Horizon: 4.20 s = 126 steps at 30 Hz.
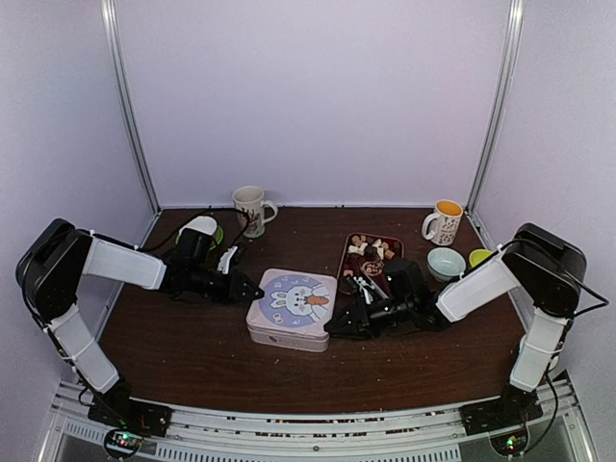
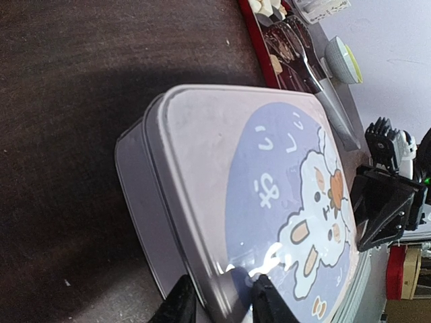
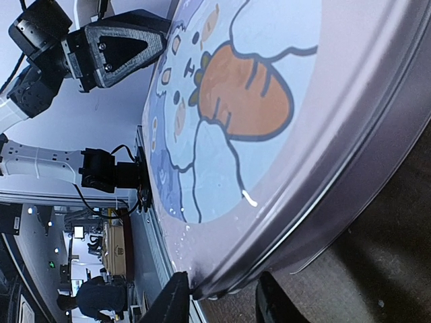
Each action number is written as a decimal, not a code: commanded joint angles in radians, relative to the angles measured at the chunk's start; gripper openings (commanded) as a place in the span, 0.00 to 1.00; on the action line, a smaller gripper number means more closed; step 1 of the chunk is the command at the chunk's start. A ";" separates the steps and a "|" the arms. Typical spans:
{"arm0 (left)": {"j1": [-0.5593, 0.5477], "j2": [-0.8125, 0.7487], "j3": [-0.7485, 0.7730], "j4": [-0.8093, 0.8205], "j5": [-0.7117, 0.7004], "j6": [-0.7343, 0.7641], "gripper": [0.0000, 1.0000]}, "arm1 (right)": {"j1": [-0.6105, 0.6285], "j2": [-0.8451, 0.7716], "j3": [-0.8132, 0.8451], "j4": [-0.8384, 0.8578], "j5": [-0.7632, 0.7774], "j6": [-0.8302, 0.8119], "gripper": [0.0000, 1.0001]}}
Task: Pack the chocolate
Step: Rotate the packed packing box at the center of the board.
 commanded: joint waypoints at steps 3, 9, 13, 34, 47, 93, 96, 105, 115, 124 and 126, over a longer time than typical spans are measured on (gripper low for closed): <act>-0.018 0.026 -0.061 -0.015 0.019 0.023 0.31 | 0.026 0.043 -0.053 -0.030 0.014 -0.038 0.32; -0.024 0.040 -0.080 0.007 0.020 0.017 0.31 | 0.055 0.039 -0.056 -0.076 0.036 -0.062 0.31; -0.027 0.045 -0.073 0.012 0.020 0.014 0.31 | 0.059 0.013 -0.058 -0.110 0.038 -0.074 0.31; -0.027 0.047 0.110 -0.075 -0.104 0.043 0.47 | -0.113 -0.303 0.107 -0.644 0.176 -0.402 0.56; -0.075 -0.255 0.028 -0.265 -0.226 -0.004 0.58 | -0.178 -0.046 0.429 -0.646 0.179 -0.541 0.74; -0.229 -0.045 -0.350 0.691 -0.230 -0.580 0.59 | -0.023 -0.120 0.040 -0.304 0.073 -0.355 0.62; -0.229 -0.040 -0.329 0.640 -0.247 -0.552 0.61 | -0.022 -0.136 0.022 -0.292 0.098 -0.348 0.63; -0.227 -0.310 -0.291 0.119 -0.404 -0.390 0.68 | -0.021 -0.136 0.058 -0.326 0.112 -0.382 0.64; -0.279 -0.631 -0.312 -0.288 -0.439 -0.467 0.38 | -0.020 -0.120 0.093 -0.340 0.120 -0.399 0.64; -0.419 -0.449 -0.277 -0.199 -0.339 -0.490 0.00 | -0.020 -0.082 0.141 -0.334 0.113 -0.397 0.64; -0.438 -0.391 -0.272 -0.162 -0.338 -0.505 0.00 | -0.020 -0.078 0.147 -0.335 0.111 -0.397 0.64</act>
